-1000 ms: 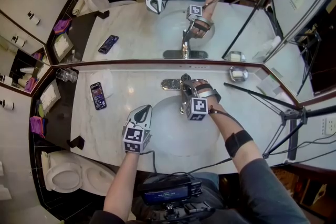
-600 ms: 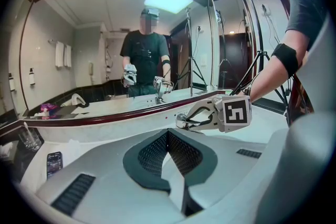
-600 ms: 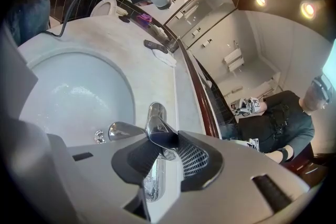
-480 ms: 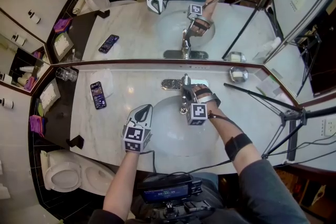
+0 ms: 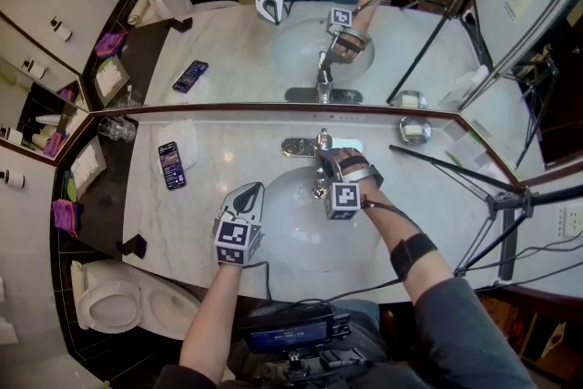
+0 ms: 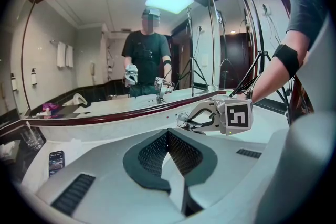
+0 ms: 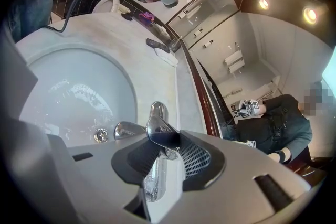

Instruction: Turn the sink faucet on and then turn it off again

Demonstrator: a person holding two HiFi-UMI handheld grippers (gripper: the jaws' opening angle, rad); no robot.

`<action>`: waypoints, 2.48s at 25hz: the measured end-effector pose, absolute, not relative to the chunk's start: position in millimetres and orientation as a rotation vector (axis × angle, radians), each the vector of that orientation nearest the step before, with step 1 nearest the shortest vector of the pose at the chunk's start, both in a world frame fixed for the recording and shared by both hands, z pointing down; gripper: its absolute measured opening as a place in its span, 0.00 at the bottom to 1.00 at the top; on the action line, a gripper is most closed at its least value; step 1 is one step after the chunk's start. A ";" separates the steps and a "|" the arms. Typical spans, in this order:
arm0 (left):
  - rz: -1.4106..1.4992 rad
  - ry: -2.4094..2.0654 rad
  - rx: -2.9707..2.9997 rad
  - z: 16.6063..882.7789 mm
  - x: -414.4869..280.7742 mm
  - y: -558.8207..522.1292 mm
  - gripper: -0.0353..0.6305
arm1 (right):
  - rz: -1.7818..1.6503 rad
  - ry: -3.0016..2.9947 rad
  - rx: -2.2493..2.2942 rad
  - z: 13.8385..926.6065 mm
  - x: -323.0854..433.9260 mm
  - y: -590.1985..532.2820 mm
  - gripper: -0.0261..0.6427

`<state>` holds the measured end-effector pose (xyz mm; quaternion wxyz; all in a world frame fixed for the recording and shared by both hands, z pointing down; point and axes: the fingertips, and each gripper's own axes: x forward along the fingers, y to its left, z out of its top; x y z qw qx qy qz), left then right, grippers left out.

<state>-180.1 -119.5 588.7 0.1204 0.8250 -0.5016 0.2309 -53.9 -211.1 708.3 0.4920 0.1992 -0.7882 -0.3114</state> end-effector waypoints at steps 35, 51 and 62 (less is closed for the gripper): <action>0.541 -1.481 2.447 557.2 -189.7 -70.3 0.06 | -0.019 -2.253 1.124 592.9 28.0 -103.1 0.07; 0.461 -1.440 2.452 550.4 -183.7 -52.0 0.06 | 0.364 -2.373 1.368 582.8 82.7 -46.2 0.07; 0.484 -1.451 2.479 545.4 -182.2 -50.1 0.06 | 0.380 -2.353 1.399 594.2 94.5 -42.4 0.07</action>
